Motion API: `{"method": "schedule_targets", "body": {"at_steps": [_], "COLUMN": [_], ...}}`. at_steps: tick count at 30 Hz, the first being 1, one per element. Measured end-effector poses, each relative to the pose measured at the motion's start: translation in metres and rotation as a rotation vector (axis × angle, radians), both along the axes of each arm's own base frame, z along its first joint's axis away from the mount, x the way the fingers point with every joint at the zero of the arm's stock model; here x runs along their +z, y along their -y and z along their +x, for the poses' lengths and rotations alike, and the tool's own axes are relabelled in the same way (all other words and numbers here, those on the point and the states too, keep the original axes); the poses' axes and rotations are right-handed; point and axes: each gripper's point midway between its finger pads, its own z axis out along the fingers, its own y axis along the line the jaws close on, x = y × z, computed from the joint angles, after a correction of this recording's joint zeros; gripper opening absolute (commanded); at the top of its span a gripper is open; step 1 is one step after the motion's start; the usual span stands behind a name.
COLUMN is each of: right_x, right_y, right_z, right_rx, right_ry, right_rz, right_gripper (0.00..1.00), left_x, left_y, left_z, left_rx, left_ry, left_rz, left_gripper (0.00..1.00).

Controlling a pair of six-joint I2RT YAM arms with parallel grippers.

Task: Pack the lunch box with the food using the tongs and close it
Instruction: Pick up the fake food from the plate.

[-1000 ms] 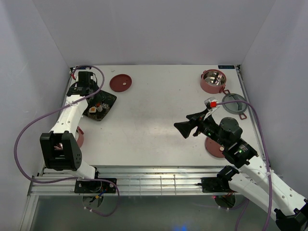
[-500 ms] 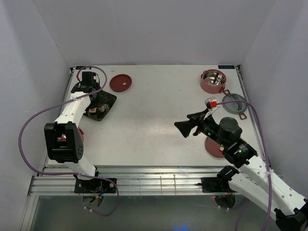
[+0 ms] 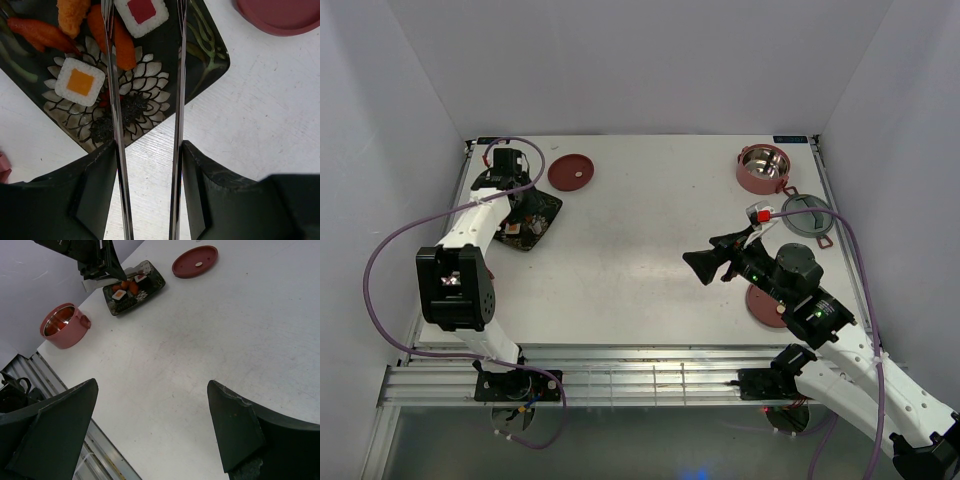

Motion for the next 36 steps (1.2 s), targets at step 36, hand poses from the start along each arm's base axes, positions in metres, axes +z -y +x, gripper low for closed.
{"method": "schedule_targets", "body": {"at_steps": [36], "right_x": [0.000], "right_y": [0.002], "right_z": [0.002], "right_rx": [-0.015], "right_ry": [0.001], "right_rz": [-0.002], "right_gripper": [0.95], "left_x": [-0.019], "left_y": [0.016], "left_z": [-0.002], "left_rx": [-0.020], "left_ry": [-0.030], "left_rz": [-0.008], "left_gripper": [0.62]}}
